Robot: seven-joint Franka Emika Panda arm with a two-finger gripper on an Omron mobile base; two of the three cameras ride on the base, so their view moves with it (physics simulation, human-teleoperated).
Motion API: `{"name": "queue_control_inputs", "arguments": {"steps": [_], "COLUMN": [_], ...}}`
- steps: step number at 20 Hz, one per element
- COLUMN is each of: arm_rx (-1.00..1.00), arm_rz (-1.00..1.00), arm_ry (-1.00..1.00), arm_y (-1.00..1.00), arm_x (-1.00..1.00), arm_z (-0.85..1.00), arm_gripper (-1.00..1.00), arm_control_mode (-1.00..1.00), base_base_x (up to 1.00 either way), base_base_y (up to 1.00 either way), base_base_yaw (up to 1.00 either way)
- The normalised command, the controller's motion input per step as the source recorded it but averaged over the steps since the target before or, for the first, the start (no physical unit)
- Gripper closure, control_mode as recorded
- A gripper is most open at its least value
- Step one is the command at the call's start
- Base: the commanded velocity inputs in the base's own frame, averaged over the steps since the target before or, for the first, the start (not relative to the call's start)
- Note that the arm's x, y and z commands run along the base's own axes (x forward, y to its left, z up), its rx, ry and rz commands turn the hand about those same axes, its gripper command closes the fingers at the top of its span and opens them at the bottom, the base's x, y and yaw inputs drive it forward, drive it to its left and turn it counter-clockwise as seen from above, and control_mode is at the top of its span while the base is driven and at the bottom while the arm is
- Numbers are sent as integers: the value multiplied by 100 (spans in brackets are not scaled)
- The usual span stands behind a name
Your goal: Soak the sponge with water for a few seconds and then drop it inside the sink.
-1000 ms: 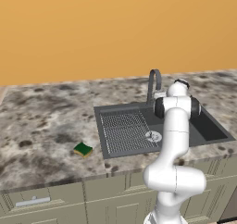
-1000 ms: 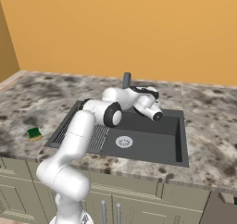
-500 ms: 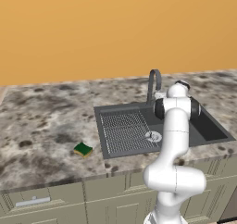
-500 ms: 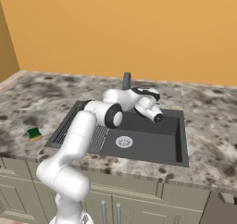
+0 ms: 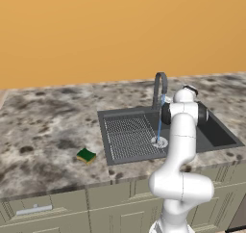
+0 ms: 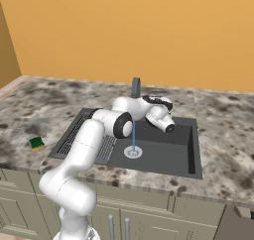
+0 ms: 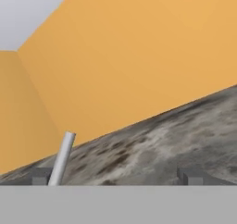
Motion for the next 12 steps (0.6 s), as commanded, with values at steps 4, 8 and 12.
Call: {"name": "queue_control_inputs", "arguments": {"steps": [4, 8, 12], "arm_rx": [10, 5, 6], "arm_rz": [0, 0, 0], "arm_ry": [5, 5, 0], "arm_y": [-43, -39, -34], "arm_x": [0, 0, 7], "arm_z": [-36, 1, 19], "arm_gripper": [-100, -100, -100], "arm_control_mode": [-100, -100, -100], "base_base_x": [0, 0, 0], "base_base_y": [0, 0, 0], "base_base_yaw": [0, 0, 0]}}
